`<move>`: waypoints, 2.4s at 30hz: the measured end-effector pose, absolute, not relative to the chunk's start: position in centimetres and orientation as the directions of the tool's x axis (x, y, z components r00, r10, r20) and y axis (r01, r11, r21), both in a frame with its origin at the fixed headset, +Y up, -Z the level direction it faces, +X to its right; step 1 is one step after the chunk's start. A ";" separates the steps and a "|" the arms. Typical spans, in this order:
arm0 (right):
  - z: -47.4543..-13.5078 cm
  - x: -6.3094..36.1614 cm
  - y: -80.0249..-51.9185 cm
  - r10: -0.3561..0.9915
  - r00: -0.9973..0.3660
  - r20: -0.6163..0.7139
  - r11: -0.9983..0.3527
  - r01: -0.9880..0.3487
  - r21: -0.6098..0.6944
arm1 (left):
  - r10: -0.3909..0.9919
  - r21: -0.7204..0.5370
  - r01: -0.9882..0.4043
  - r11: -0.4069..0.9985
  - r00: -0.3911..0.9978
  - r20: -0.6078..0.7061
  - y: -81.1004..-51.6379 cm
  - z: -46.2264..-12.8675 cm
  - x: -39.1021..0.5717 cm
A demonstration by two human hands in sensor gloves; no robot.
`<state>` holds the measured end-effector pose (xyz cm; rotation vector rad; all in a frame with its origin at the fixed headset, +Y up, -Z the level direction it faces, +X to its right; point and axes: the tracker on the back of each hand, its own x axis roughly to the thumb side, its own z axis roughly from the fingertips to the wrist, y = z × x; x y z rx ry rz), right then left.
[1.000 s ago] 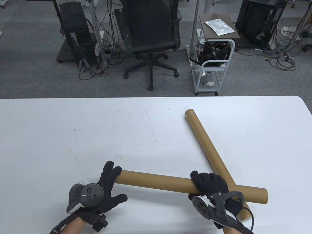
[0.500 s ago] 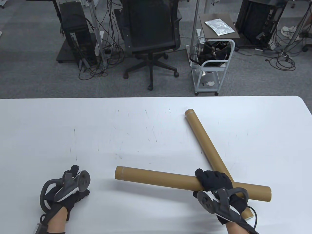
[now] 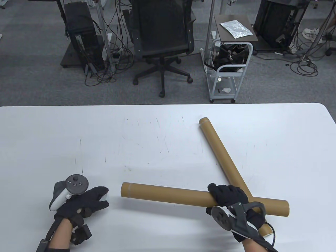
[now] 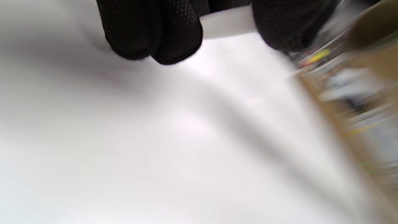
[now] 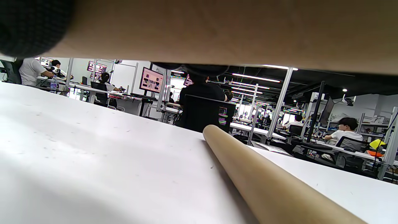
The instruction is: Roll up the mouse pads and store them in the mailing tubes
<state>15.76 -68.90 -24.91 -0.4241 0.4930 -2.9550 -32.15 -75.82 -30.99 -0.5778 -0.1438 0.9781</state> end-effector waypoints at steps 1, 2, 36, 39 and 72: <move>-24.9 15.7 -68.9 -0.155 -0.953 0.258 -0.941 0.063 -0.333 | 0.902 -0.532 -0.802 0.272 0.405 -0.149 -75.7 -30.8 -31.6; -24.9 15.7 -68.9 -0.151 -0.953 0.262 -0.941 0.058 -0.333 | 0.921 -0.548 -0.803 0.232 0.363 -0.142 -75.6 -30.8 -31.3; -29.1 21.2 -65.9 0.084 -0.996 -0.014 -0.980 -0.080 -0.183 | 0.849 -0.312 -0.790 0.528 0.499 0.172 -73.7 -29.0 -28.5; -30.9 24.5 -65.0 0.122 -0.976 -0.179 -0.989 -0.104 -0.104 | 0.821 -0.284 -0.771 0.570 0.544 0.172 -73.9 -29.2 -28.8; -39.8 34.5 -74.5 0.006 -0.857 -0.516 -0.942 -0.178 0.284 | 0.228 -0.116 -0.202 0.973 0.925 0.305 -75.1 -29.0 -26.2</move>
